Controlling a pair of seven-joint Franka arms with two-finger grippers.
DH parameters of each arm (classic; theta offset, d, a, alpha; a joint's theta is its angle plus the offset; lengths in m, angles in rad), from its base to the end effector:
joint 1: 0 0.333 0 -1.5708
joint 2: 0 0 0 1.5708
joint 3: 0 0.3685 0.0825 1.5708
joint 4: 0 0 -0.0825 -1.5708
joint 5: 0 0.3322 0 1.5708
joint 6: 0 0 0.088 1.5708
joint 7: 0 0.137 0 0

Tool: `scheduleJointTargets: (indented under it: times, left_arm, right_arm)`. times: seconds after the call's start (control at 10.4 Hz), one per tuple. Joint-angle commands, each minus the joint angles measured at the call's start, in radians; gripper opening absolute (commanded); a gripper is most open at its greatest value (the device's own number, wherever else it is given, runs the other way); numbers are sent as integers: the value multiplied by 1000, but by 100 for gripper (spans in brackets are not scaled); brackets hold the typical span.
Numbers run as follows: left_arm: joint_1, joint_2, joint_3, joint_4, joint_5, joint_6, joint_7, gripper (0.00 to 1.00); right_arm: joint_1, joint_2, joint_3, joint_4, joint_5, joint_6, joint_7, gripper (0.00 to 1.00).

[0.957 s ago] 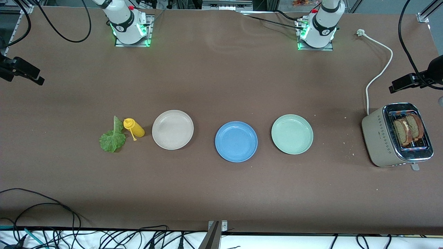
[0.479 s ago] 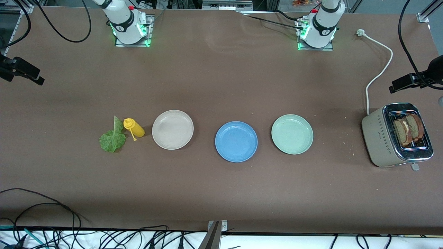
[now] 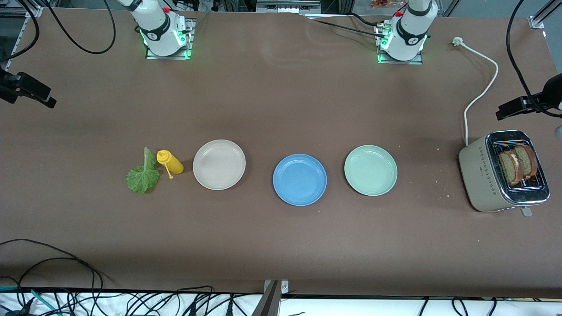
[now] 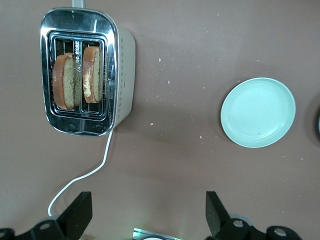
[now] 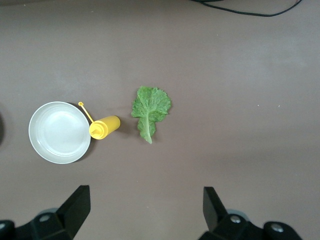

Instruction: Make sandwich in blue plate with both arms

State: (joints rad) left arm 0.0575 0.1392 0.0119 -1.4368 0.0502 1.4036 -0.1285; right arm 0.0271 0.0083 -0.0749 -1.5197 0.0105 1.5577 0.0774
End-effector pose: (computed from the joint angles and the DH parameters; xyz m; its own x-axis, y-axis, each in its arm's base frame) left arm 0.5269 0.0436 0.6174 0.9653 0.2039 -0.1633 0.1942 -0.9782 -0.0734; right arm 0.5054 -0.0225 0.6631 0.9918 -0.1247 0.0289 -0.1244 -0.9922 -0.0121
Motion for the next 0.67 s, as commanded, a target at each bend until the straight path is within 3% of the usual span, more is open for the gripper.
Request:
scheduleJointTargets:
  times: [0.0,0.19,0.57]
  left_arm:
    - [37,78,-1,19,36,-5,26,100]
    - [74,129,-1,21,40,15,29,100]
    - [114,217,-1,21,89,196,72,100]
  right_arm:
    - [-7,-1,0,15,17,-11,-7,100]
    - [-9,-1,0,12,17,-11,-7,100]
    - [-7,-1,0,15,17,-11,-8,100]
